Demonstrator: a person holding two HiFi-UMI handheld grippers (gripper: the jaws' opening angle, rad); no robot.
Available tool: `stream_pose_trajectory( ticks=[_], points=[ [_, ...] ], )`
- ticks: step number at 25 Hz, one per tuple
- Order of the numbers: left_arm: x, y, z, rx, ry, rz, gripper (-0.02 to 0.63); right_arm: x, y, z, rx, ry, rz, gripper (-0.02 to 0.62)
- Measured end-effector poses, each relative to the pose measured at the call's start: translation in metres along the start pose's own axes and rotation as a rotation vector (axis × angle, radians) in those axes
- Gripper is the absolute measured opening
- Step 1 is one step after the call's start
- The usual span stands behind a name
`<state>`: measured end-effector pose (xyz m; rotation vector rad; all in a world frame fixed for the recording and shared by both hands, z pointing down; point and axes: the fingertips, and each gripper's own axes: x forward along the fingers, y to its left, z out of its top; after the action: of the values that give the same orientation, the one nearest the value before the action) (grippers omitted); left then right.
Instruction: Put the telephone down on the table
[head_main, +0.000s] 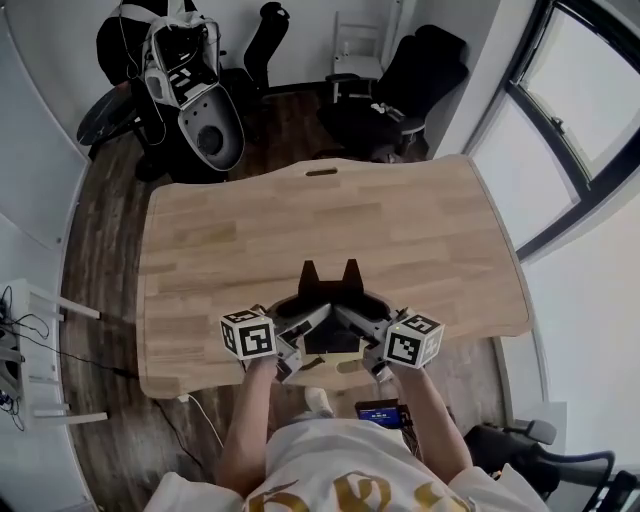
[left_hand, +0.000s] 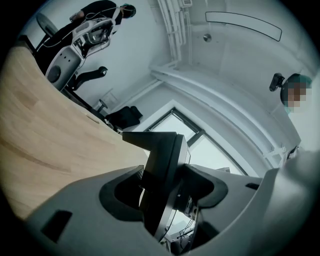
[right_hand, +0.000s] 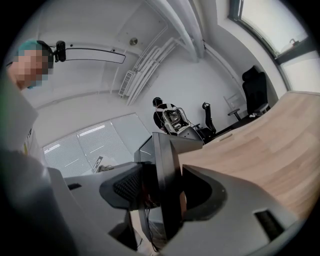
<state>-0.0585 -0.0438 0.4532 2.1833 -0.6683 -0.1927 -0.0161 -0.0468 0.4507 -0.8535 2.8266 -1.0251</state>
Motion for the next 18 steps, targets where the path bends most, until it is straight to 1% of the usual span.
stream_pose_trajectory(
  ticks=[7,10,18],
  points=[
    [0.001,0.017,0.006,-0.011,0.034,-0.017,0.238,0.015,-0.011,0.000,0.067,-0.031,-0.017,0.242],
    [0.000,0.019,0.009,-0.024,0.022,-0.023,0.238,0.018,-0.010,0.004,0.065,-0.037,-0.024,0.242],
    [0.005,0.029,0.017,-0.025,-0.008,-0.005,0.238,0.028,-0.019,0.010,0.051,-0.020,0.002,0.242]
  ],
)
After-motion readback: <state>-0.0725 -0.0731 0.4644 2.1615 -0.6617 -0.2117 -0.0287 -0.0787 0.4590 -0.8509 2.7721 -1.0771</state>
